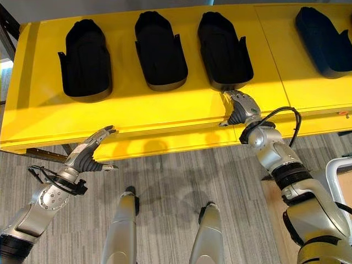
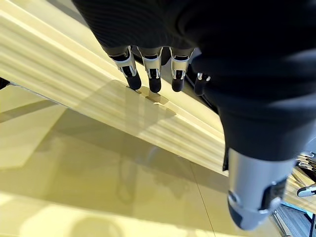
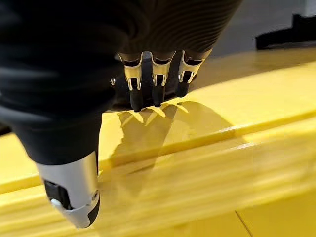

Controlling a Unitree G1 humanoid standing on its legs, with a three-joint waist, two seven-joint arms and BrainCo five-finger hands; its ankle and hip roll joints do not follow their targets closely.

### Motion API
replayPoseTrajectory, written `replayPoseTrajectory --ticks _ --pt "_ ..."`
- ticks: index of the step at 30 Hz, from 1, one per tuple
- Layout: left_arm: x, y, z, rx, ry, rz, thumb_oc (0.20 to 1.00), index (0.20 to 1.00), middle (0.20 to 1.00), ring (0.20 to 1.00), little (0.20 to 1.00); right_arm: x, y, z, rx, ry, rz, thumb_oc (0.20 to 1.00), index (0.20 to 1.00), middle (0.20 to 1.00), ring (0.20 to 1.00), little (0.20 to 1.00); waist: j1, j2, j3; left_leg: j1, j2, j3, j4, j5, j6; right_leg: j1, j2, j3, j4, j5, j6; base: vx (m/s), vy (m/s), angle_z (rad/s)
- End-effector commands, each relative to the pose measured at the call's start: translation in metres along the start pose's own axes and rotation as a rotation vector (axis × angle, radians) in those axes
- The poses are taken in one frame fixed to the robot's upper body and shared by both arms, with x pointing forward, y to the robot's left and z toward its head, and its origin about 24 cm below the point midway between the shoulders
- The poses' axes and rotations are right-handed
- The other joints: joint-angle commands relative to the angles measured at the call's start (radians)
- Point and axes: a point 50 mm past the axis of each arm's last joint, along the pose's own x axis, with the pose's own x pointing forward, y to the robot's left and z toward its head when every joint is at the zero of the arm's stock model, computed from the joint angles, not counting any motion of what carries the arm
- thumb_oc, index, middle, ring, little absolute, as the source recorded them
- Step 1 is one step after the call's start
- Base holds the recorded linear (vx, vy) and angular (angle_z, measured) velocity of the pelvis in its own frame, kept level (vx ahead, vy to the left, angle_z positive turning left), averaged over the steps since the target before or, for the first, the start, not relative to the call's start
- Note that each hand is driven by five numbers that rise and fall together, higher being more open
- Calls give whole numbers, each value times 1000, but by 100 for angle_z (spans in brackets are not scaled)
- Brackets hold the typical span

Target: Move parts from the plastic box to the shelf.

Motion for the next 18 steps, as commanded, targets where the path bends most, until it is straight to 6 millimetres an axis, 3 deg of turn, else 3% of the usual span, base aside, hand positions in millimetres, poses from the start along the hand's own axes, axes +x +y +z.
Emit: replayPoseTrajectory --ticks 1,12,18 --pt "-25 -22 -15 -17 87 -152 1000 1000 1000 1000 1000 9 -13 -5 -31 31 -30 1000 1000 1000 1000 1000 24 -31 -41 -52 -8 10 8 71 44 -82 29 32 47 126 -76 0 0 0" --pt "-26 -20 -16 -15 90 -170 1000 1000 1000 1000 1000 27 -51 -3 -153 46 -81 1000 1000 1000 1000 1000 38 -30 -32 -64 -13 7 15 72 46 -94 28 32 57 127 -77 0 0 0" --pt "-25 -19 -18 -16 102 -160 1000 1000 1000 1000 1000 28 -51 3 -139 27 -88 1000 1000 1000 1000 1000 36 -29 -29 -71 -16 9 21 71 48 -101 28 32 62 126 -79 0 0 0"
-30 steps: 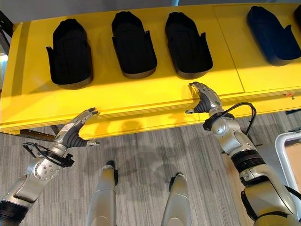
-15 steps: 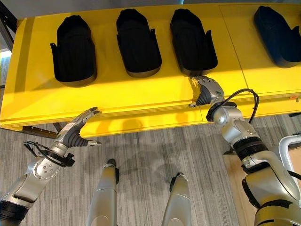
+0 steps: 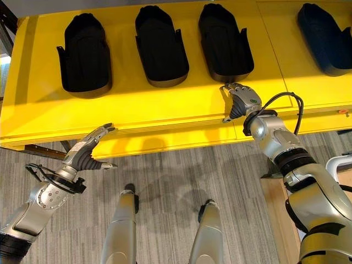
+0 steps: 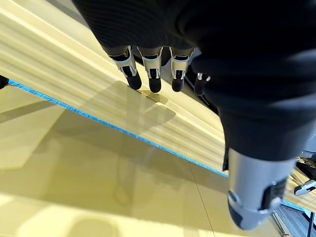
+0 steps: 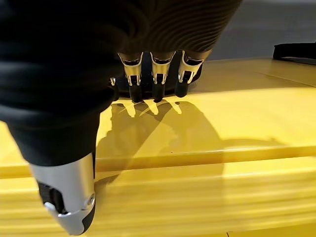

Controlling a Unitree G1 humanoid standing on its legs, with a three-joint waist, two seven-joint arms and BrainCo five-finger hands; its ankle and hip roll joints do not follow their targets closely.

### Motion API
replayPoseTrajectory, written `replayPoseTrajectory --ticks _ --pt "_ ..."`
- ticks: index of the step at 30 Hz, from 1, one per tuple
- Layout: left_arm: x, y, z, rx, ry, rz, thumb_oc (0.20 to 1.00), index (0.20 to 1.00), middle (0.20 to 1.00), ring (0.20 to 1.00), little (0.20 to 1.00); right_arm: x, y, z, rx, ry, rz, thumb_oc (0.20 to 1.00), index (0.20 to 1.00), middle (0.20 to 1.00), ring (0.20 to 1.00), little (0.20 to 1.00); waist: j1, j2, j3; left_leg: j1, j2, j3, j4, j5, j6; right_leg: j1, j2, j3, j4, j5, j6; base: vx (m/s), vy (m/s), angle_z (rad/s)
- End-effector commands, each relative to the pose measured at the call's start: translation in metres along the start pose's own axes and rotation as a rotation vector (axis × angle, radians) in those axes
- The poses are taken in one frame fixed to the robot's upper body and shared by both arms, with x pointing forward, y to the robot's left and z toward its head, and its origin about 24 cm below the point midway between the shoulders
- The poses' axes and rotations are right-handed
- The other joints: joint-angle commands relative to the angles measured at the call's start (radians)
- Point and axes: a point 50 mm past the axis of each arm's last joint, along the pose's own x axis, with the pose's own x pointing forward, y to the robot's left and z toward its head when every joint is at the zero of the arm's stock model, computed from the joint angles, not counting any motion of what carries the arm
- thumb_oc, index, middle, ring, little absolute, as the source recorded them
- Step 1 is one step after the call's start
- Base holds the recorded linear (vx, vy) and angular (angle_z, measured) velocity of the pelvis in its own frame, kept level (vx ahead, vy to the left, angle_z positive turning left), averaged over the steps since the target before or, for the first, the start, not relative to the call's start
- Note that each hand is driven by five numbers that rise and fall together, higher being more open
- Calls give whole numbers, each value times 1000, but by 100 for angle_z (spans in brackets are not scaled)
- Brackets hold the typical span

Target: Move parts from the plastic box to the shelf.

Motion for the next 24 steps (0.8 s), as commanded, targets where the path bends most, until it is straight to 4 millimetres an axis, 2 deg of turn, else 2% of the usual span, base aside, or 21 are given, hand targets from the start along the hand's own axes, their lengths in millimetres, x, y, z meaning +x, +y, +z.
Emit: replayPoseTrajectory --ticks 1,2,6,7,11,12,16,17,18,21,24 --pt "-26 -25 -18 -30 111 -169 1000 1000 1000 1000 1000 9 -33 -3 -2 43 -127 1000 1000 1000 1000 1000 38 -30 -39 -54 -13 12 18 68 44 -84 29 32 53 125 -79 0 0 0" --pt "-26 -25 -18 -30 111 -169 1000 1000 1000 1000 1000 9 -33 -3 -1 43 -127 1000 1000 1000 1000 1000 38 -30 -39 -54 -13 12 18 68 44 -84 29 32 53 125 -79 0 0 0" --pt "-26 -26 -21 -36 127 -151 1000 1000 1000 1000 1000 -4 -9 -1 98 27 -114 1000 1000 1000 1000 1000 28 -30 -39 -51 -11 14 17 67 45 -84 32 33 56 123 -81 0 0 0" --pt "-26 -27 -22 -53 141 -132 1000 1000 1000 1000 1000 -18 10 5 194 -5 -99 1000 1000 1000 1000 1000 13 -29 -40 -51 -10 13 20 66 46 -84 36 34 57 122 -81 0 0 0" --pt "-26 -27 -22 -51 140 -137 1000 1000 1000 1000 1000 -20 11 3 197 0 -96 1000 1000 1000 1000 1000 17 -30 -44 -52 -10 12 20 65 46 -84 36 34 57 122 -81 0 0 0" --pt "-27 -33 -23 -136 163 -102 1000 1000 1000 1000 1000 -45 45 17 466 -37 -85 1000 1000 1000 1000 1000 -14 -26 -46 -34 -3 11 12 67 46 -72 38 36 55 117 -82 28 -34 2" --pt "-29 -39 -19 -260 157 -80 1000 1000 1000 1000 1000 -73 58 20 678 -44 -133 1000 1000 1000 1000 1000 -19 -27 -51 10 3 7 -5 71 40 -28 39 35 48 112 -80 19 -24 7" --pt "-29 -39 -19 -260 157 -80 1000 1000 1000 1000 1000 -73 58 20 678 -44 -133 1000 1000 1000 1000 1000 -19 -27 -51 10 3 7 -5 71 40 -28 39 35 48 112 -80 20 -30 -4" --pt "-33 -46 -21 -408 179 -57 1000 1000 1000 1000 1000 -84 61 24 777 -63 -139 1000 1000 1000 1000 1000 -26 -26 -48 37 7 4 -15 77 36 -2 41 33 44 109 -81 0 0 0" --pt "-37 -54 -23 -635 212 -14 1000 1000 1000 1000 1000 -104 61 26 894 -86 -171 1000 1000 1000 1000 1000 -37 -26 -42 93 11 -4 -45 93 27 59 39 30 24 112 -82 29 -54 2" --pt "-44 -65 -25 -914 245 25 1000 1000 1000 1000 1000 -128 66 28 1034 -99 -185 1000 1000 1000 1000 1000 -52 -19 -36 210 34 -13 -109 108 9 177 41 17 -16 102 -81 85 -98 -8"
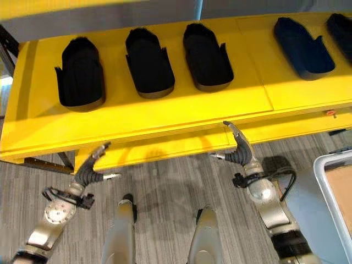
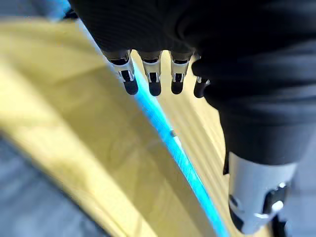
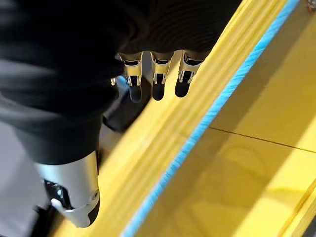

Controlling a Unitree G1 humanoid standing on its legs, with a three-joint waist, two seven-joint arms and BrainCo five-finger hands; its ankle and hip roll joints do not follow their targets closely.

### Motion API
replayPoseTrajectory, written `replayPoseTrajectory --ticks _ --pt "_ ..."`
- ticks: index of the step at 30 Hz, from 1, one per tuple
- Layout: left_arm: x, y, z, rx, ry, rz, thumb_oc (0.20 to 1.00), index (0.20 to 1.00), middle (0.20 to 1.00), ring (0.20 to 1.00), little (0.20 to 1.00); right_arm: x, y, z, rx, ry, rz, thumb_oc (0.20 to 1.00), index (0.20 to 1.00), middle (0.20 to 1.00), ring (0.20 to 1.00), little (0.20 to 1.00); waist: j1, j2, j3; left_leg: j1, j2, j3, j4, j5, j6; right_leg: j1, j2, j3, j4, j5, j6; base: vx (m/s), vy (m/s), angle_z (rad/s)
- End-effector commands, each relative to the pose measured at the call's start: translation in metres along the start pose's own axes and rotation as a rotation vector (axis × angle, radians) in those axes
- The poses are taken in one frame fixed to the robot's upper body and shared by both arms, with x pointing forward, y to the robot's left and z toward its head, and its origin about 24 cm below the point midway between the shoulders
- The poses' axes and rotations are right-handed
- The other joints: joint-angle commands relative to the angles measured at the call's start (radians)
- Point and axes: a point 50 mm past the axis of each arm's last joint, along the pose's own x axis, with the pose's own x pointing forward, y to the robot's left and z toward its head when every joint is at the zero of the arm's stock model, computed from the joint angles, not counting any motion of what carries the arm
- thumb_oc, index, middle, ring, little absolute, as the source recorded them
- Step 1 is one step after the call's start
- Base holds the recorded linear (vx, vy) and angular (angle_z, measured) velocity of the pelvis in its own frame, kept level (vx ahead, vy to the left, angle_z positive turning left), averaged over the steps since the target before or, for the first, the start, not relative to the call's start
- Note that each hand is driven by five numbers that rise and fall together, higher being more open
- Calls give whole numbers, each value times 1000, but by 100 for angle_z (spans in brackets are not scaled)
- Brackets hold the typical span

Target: Move parts from the plastic box to the shelf.

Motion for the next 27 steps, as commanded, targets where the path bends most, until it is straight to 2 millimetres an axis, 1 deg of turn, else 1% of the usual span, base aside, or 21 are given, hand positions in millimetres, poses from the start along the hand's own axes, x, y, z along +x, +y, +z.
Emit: replayPoseTrajectory --ticks 1,2,5,6,7,8,9,11,12,13,14,15,16,17,18,20,21,23,24,26,27 --pt "0 5 10 -110 -61 -36 1000 1000 1000 1000 1000 14 -11 23 97 -153 -42 1000 1000 1000 1000 1000 19 -20 -43 -37 14 -32 22 97 11 -17 32 21 8 142 -68 53 -88 -4" --pt "-5 4 5 -215 -48 -23 1000 1000 1000 1000 1000 5 -10 22 148 -154 -30 1000 1000 1000 1000 1000 12 -13 -54 19 29 -34 -36 119 4 32 38 9 -20 136 -70 78 -91 -2" --pt "-16 3 -3 -331 -33 -19 1000 1000 1000 1000 1000 -11 -12 19 204 -147 -31 1000 1000 1000 1000 1000 4 0 -80 127 66 -33 -161 167 -3 117 65 -23 -82 130 -70 105 -114 12" --pt "-19 2 -7 -368 -22 -16 1000 1000 1000 1000 1000 -15 -11 18 198 -140 -16 1000 1000 1000 1000 1000 2 4 -93 151 75 -30 -194 179 -2 135 73 -28 -96 123 -71 144 -144 -13" --pt "-28 0 -13 -445 -7 -2 1000 1000 1000 1000 1000 -23 -13 20 200 -145 -12 1000 1000 1000 1000 1000 1 15 -123 220 98 -23 -287 221 -3 178 94 -44 -129 115 -74 175 -180 -22" --pt "-36 -3 -19 -513 11 13 1000 1000 1000 1000 1000 -30 -12 17 232 -131 -7 1000 1000 1000 1000 1000 0 21 -155 276 113 -14 -365 256 -2 202 112 -53 -147 104 -78 186 -219 -14" --pt "-41 -6 -23 -584 13 27 1000 1000 1000 1000 1000 -35 -11 18 245 -135 8 1000 1000 1000 1000 1000 1 26 -183 309 124 -11 -415 293 -2 224 129 -61 -162 90 -89 115 -189 -15" --pt "-49 -9 -27 -642 18 44 1000 1000 1000 1000 1000 -40 -9 18 263 -131 24 1000 1000 1000 1000 1000 3 32 -208 336 150 -6 -471 340 -3 245 153 -74 -183 77 -105 48 -160 -16" --pt "-51 -10 -28 -664 17 50 1000 1000 1000 1000 1000 -43 -10 18 268 -127 28 1000 1000 1000 1000 1000 5 38 -216 341 161 -7 -493 380 -8 252 165 -84 -190 74 -112 7 -174 -1" --pt "-55 -13 -29 -692 13 50 1000 1000 1000 1000 1000 -47 -8 15 294 -111 36 1000 1000 1000 1000 1000 6 49 -233 341 182 3 -533 463 -21 263 189 -100 -220 75 -125 -57 -204 19" --pt "-53 -17 -31 -699 17 37 1000 1000 1000 1000 1000 -49 -6 12 297 -95 42 1000 1000 1000 1000 1000 4 56 -235 326 196 57 -558 566 -32 293 201 -135 -267 90 -133 -97 -223 47" --pt "-54 -15 -31 -700 8 48 1000 1000 1000 1000 1000 -50 -5 10 308 -81 39 1000 1000 1000 1000 1000 -2 46 -233 326 182 112 -560 563 -15 314 198 -148 -326 121 -134 -57 -260 84" --pt "-57 -14 -30 -695 -7 84 1000 1000 1000 1000 1000 -50 -1 6 338 -60 55 1000 1000 1000 1000 1000 15 31 -254 349 44 62 -555 426 29 355 195 -143 -473 205 -116 -10 -177 86" --pt "-57 -14 -30 -694 -6 84 1000 1000 1000 1000 1000 -50 -1 6 339 -59 55 1000 1000 1000 1000 1000 14 30 -253 349 42 62 -552 423 30 359 194 -143 -477 207 -115 22 -139 41" --pt "-55 -16 -29 -689 -11 66 1000 1000 1000 1000 1000 -52 1 5 351 -47 62 1000 1000 1000 1000 1000 9 21 -269 353 3 78 -537 369 45 381 186 -150 -539 239 -111 -6 -18 -11" --pt "-56 -17 -29 -688 -6 63 1000 1000 1000 1000 1000 -54 2 3 361 -40 62 1000 1000 1000 1000 1000 6 22 -278 357 -4 81 -535 360 47 390 184 -152 -559 246 -109 19 19 -17" --pt "-56 -19 -29 -683 -1 47 1000 1000 1000 1000 1000 -54 4 2 377 -33 61 1000 1000 1000 1000 1000 3 26 -293 371 -19 77 -545 336 50 394 179 -147 -584 258 -100 36 93 5" --pt "-55 -21 -29 -675 2 40 1000 1000 1000 1000 1000 -54 5 0 402 -24 43 1000 1000 1000 1000 1000 -1 28 -305 386 -28 77 -575 334 51 401 169 -143 -602 272 -92 41 118 3" --pt "-54 -22 -29 -673 4 37 1000 1000 1000 1000 1000 -54 6 -1 410 -14 38 1000 1000 1000 1000 1000 -4 27 -310 396 -32 86 -580 326 54 406 159 -141 -605 281 -84 64 183 2" --pt "-50 -22 -29 -668 2 41 1000 1000 1000 1000 1000 -55 16 -8 448 27 38 1000 1000 1000 1000 1000 -8 19 -320 428 -61 109 -611 299 65 415 117 -124 -627 314 -54 62 251 -5" --pt "-50 -21 -29 -662 2 47 1000 1000 1000 1000 1000 -55 18 -9 452 35 42 1000 1000 1000 1000 1000 -7 17 -323 434 -67 114 -620 294 68 415 110 -121 -634 320 -49 33 192 -15"
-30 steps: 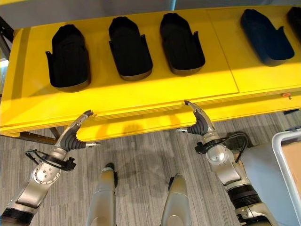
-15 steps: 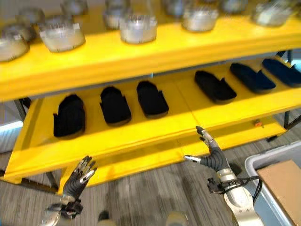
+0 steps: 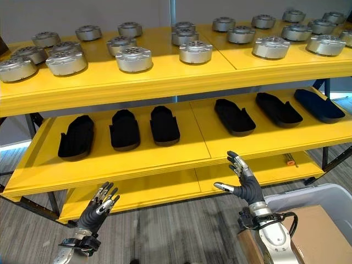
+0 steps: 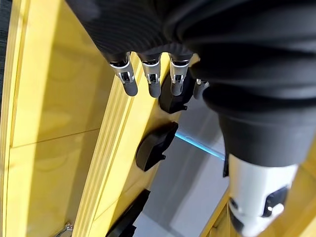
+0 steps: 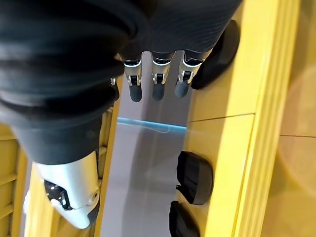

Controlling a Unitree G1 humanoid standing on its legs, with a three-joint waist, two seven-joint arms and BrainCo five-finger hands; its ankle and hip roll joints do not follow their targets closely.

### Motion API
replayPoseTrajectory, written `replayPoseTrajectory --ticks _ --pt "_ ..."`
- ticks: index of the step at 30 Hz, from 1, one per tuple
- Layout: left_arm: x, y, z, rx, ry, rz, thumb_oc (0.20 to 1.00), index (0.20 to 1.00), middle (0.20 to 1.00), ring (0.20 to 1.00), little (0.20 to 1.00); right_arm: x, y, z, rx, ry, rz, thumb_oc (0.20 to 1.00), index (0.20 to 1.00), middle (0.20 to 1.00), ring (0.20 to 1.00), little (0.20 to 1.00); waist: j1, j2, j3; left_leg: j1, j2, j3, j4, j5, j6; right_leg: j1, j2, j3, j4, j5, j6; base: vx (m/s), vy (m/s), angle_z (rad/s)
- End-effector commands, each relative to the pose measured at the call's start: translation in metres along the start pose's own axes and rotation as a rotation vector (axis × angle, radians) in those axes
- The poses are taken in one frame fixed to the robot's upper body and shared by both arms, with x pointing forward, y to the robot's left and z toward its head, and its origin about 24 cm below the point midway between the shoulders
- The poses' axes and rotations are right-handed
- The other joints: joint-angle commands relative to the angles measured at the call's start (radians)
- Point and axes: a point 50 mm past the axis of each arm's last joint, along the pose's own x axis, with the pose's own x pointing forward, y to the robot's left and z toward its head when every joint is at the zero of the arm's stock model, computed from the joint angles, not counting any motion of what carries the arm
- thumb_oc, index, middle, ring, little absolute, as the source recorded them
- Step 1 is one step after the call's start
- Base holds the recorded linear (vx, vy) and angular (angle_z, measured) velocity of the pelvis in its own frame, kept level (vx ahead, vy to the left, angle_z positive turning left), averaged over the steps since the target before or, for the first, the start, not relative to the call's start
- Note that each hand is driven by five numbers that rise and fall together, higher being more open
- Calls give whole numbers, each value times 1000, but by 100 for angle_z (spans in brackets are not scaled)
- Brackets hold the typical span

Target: Move parts from the plastic box to the shelf.

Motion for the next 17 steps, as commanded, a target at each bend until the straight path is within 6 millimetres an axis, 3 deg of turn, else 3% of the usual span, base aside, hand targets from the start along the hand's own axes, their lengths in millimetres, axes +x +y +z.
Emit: replayPoseTrajectory --ticks 1,8,17 --pt "3 2 28 86 -122 -21 1000 1000 1000 1000 1000 9 5 11 34 -77 15 1000 1000 1000 1000 1000 15 -31 -35 -23 -21 33 -19 30 -2 20 -163 67 -55 119 163 16 129 -15" --pt "13 5 39 149 -171 28 1000 1000 1000 1000 1000 19 26 0 96 -28 64 1000 1000 1000 1000 1000 23 -61 -46 3 -73 77 -44 -12 27 17 -224 102 -98 172 205 18 112 -21" --pt "18 3 42 161 -189 47 1000 1000 1000 1000 1000 21 34 1 105 -29 97 1000 1000 1000 1000 1000 23 -79 -52 25 -78 89 -42 -31 32 32 -234 110 -114 177 210 39 14 -6"
